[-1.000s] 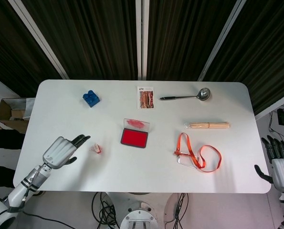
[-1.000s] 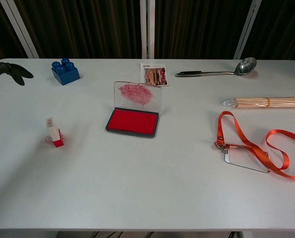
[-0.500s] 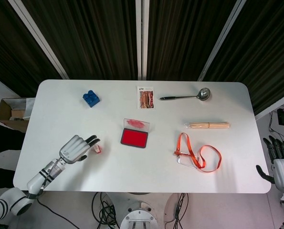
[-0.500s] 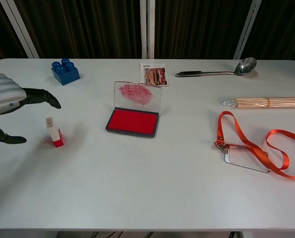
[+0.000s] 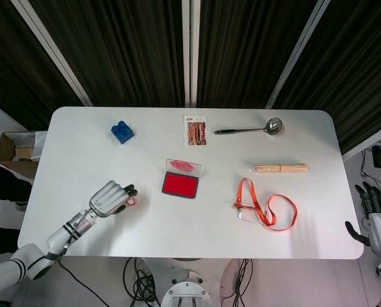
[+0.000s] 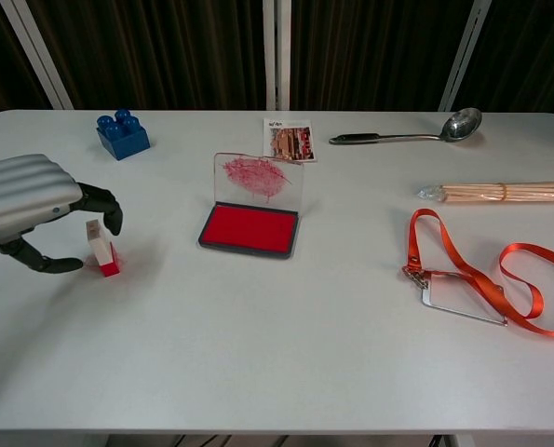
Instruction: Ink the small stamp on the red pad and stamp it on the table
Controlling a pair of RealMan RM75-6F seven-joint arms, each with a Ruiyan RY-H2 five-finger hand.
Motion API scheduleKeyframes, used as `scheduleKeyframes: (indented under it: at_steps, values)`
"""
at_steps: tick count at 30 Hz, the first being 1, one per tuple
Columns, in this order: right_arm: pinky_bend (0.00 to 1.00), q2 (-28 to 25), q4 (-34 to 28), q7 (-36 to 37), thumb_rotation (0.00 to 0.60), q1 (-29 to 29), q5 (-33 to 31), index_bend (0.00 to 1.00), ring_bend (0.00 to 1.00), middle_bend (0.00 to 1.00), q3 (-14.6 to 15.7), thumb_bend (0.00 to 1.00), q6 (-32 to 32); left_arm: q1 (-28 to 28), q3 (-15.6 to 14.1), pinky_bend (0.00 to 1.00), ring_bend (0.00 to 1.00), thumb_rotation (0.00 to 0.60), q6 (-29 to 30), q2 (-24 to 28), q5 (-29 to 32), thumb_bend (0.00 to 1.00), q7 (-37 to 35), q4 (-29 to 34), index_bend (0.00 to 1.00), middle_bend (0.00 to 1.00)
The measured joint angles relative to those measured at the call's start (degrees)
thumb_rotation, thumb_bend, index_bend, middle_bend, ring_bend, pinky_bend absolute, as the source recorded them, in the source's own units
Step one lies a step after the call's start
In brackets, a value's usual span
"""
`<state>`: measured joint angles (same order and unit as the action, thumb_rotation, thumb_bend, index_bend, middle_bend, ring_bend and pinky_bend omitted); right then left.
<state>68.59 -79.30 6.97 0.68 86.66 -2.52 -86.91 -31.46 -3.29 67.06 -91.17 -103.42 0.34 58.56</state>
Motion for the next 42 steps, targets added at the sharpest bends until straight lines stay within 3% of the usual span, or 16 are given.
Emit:
scheduleKeyframes:
  at_steps: [23, 42]
  values:
    - [0.00, 0.3, 0.7, 0.3, 0.600, -0.1, -0.6, 0.00, 0.00, 0.00, 0.0, 0.18, 0.7, -1.3, -2.3, 1.00, 0.90, 0.600, 1.7, -3.6, 1.1, 0.31, -2.6, -6.5, 0.47, 0.45]
    - [0.00, 0.5, 0.6, 0.0, 0.600, 0.0, -0.8, 0.00, 0.00, 0.00, 0.0, 0.18, 1.0, -1.7, -3.1, 1.00, 0.92, 0.600, 2.7, -4.3, 2.1, 0.35, -4.7, -7.5, 0.53, 0.51]
